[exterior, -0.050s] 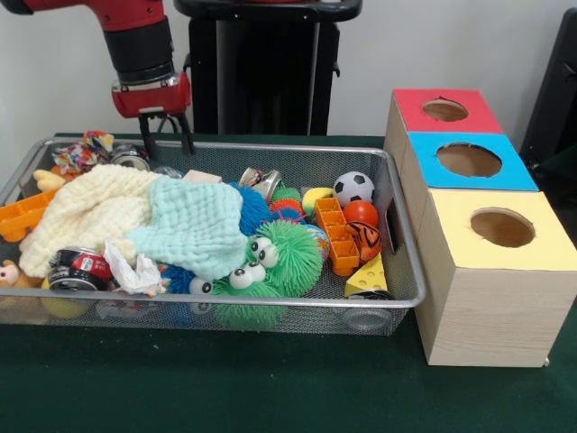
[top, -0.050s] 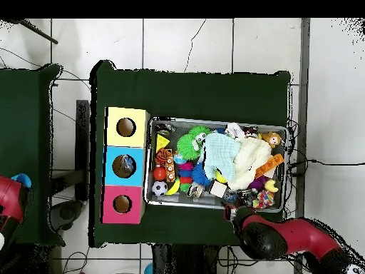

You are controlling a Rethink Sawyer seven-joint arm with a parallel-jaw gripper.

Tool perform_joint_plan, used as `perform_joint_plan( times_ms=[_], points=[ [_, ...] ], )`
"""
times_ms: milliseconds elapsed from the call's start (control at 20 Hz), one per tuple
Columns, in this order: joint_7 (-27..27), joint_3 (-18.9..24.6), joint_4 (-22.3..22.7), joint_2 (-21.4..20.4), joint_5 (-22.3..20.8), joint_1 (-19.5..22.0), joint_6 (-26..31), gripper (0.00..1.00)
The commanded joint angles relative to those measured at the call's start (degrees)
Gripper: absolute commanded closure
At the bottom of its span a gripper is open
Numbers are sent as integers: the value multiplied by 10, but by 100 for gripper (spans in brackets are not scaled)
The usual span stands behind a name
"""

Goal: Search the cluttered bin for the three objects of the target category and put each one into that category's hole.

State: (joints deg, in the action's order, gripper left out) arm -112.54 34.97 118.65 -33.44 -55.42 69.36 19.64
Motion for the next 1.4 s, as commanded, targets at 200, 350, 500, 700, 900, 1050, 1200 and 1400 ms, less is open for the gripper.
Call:
perform_joint_plan(
  times_ms=[200,350,500,700,900,1050,1200,1400],
  points=[
    [92,-18,-31,-52,-61,-70,64,0],
    [67,-37,-34,-59,-67,-98,61,0],
    [38,-60,-42,-59,-82,-127,53,0],
    [5,-90,-54,-51,-100,-157,33,0],
    [-10,-116,-66,-41,-115,-175,12,0],
    [-3,-123,-70,-35,-119,-175,1,0],
    [14,-122,-72,-32,-116,-169,0,0],
    [8,-137,-84,-30,-125,-174,-6,0]
  ],
)
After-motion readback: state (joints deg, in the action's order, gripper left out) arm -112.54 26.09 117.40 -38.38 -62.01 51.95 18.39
